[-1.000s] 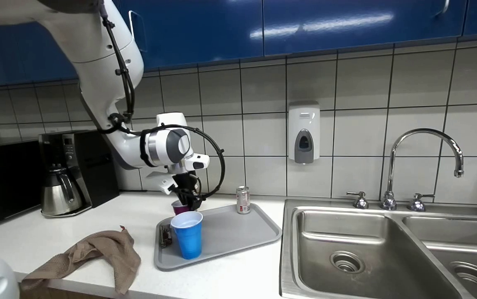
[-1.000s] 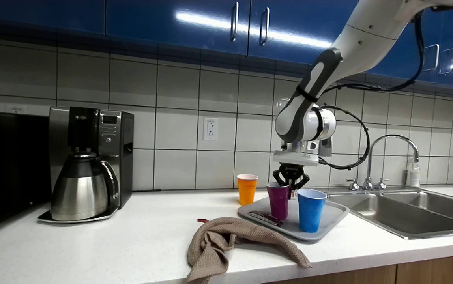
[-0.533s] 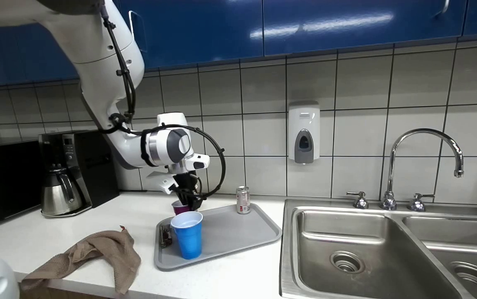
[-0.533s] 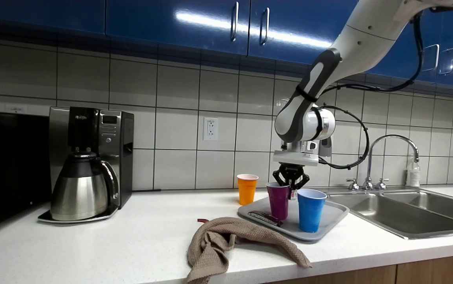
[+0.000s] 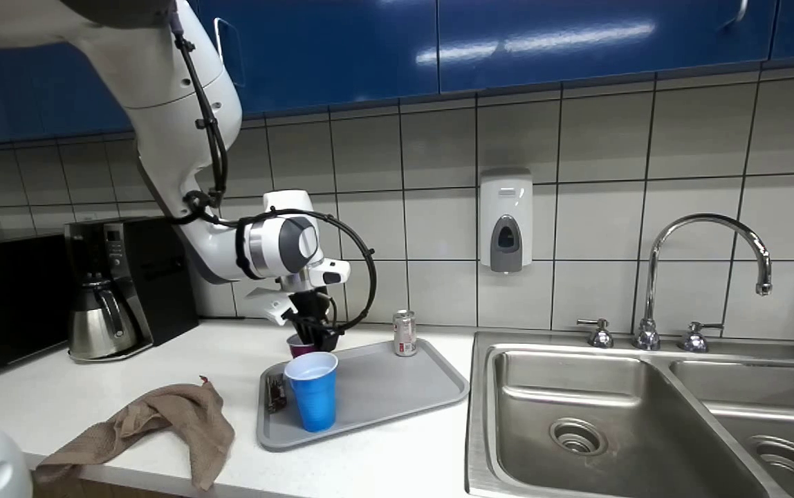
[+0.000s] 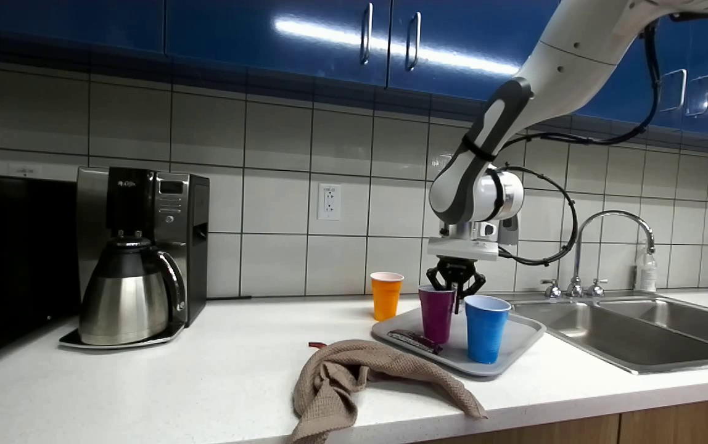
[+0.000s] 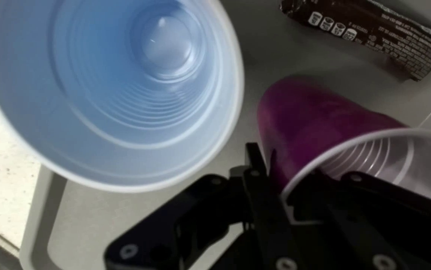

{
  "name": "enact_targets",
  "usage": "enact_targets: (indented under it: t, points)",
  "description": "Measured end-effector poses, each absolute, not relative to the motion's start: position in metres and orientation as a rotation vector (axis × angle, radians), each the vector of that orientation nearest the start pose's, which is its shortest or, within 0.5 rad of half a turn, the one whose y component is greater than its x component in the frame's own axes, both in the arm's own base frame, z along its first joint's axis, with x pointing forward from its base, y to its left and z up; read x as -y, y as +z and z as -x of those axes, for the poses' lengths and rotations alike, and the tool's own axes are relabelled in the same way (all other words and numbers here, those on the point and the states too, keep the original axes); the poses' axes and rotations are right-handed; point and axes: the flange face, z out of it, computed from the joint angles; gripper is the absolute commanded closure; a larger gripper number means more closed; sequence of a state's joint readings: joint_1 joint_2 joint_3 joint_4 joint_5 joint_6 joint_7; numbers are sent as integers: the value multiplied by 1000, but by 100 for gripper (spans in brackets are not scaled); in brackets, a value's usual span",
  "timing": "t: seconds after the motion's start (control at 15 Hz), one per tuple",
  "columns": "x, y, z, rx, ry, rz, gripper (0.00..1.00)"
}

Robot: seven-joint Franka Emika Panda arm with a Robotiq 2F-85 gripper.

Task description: Put the plastic cups on the tray

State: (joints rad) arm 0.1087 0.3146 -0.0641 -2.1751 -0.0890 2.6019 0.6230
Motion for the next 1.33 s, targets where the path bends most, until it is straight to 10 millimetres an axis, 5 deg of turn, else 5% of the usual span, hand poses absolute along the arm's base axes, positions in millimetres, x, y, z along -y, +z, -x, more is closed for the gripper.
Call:
enact_targets:
  t: [0.47,1.33]
  points:
    - [-29,243,-571,-782,-148,3083,1]
    - [-25,261,-588,-787,-216,3070,0]
